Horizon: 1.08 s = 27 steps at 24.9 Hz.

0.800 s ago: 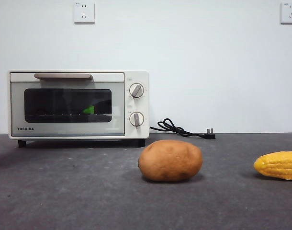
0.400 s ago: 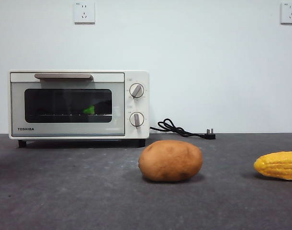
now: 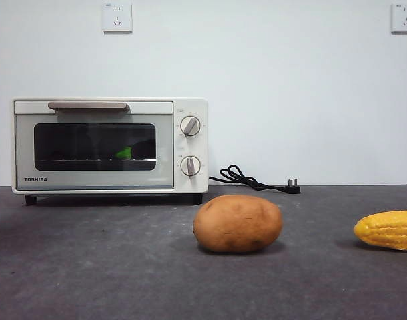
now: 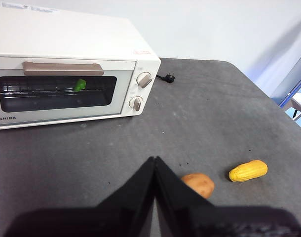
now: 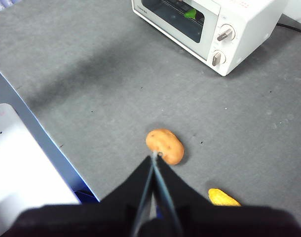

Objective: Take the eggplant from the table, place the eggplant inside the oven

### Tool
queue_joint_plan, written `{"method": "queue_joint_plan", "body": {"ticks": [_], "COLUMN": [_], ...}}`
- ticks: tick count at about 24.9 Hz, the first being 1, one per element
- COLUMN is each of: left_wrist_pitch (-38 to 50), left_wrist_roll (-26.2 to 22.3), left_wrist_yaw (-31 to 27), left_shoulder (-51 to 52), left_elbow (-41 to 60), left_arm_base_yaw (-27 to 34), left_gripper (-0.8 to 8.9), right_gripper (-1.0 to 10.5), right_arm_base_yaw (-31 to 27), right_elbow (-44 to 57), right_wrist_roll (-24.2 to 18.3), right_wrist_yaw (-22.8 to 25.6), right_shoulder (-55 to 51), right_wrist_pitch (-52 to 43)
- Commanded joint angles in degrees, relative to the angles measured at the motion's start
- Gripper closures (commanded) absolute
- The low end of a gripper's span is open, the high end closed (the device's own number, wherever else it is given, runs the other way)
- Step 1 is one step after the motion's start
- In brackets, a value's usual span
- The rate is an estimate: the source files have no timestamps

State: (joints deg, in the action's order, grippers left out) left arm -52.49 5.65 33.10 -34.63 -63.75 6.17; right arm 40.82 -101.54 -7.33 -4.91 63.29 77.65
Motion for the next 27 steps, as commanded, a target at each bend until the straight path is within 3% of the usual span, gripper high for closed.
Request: {"method": "queue_joint_plan", "body": {"ticks": [1,17,22,27], "left_wrist_pitch": [0.2,0.6,0.9,6.3], "left_wrist_roll": [0.2,1.0,-2.1,-8.8], "left_wrist_yaw": [0.0,0.6,1.4,1.4], "left_shoulder": [-0.3,-0.8,-1.5,-2.8], "left_elbow": [0.0,-0.1,-0.2,-0.2], "left_arm_base_yaw": [-0.2,-0.2,-0.2,-0.2], "left_gripper": [8.18,8.18,8.18,8.18], "right_gripper": [9.5,9.5,9.5,9.5], "right_arm_base_yaw": [0.1,0.1,0.1,0.1], "right_elbow": [0.2,0.2,0.2,0.2], "right_wrist_roll": [-0.2,-0.2,-0.2,-0.2], "right_wrist_yaw": [0.0,0.0,0.0,0.0], "right_shoulder": [0.0,0.0,0.0,0.0], "right_wrist_pitch": [1.3,1.3,1.3,1.3]}}
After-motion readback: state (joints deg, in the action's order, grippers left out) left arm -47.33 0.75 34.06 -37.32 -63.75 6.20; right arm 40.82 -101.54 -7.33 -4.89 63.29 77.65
